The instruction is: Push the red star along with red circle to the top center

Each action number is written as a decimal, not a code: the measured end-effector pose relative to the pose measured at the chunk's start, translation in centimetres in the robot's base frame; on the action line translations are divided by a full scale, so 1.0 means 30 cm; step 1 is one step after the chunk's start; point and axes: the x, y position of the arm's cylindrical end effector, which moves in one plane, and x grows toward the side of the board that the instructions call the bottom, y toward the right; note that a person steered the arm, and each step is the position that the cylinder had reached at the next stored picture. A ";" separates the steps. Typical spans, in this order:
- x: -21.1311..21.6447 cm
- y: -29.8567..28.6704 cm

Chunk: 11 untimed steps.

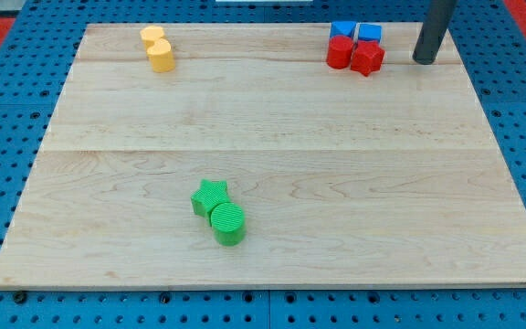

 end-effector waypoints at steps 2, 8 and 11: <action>-0.014 -0.331; -0.223 -0.497; -0.302 -0.768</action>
